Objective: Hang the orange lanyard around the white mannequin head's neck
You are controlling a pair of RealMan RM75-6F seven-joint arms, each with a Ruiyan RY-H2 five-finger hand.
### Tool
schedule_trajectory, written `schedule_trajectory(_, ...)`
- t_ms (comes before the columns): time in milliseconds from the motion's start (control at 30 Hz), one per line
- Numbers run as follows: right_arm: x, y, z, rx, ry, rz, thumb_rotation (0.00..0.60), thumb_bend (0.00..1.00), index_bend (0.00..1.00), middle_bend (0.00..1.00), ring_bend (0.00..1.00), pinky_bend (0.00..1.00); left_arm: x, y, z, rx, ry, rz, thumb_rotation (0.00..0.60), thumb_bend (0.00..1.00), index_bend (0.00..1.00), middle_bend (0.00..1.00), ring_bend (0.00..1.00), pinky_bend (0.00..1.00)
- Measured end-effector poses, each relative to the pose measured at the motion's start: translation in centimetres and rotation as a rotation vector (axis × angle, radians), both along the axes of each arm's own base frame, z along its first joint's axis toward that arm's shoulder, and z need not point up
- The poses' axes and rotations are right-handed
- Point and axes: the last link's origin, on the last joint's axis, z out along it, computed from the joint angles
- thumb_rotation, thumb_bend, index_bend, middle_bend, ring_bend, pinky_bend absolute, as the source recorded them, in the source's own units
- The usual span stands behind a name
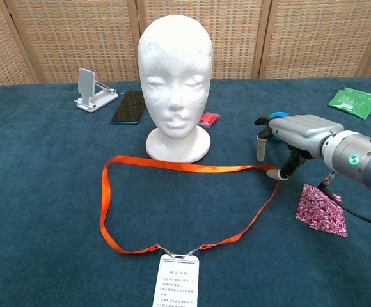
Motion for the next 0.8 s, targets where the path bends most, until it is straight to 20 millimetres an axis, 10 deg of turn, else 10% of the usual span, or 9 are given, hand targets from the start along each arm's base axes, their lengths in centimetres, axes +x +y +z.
schedule_trajectory(800, 0.1, -0.8, -1.8, -0.029, 0.086, -0.042, 0.6, 0.59, 0.56, 0.0, 0.0, 0.0, -0.2, 0.2, 0.0, -0.005, -0.009, 0.01, 0.6, 0.0, 0.0, 0.0, 0.0, 0.0)
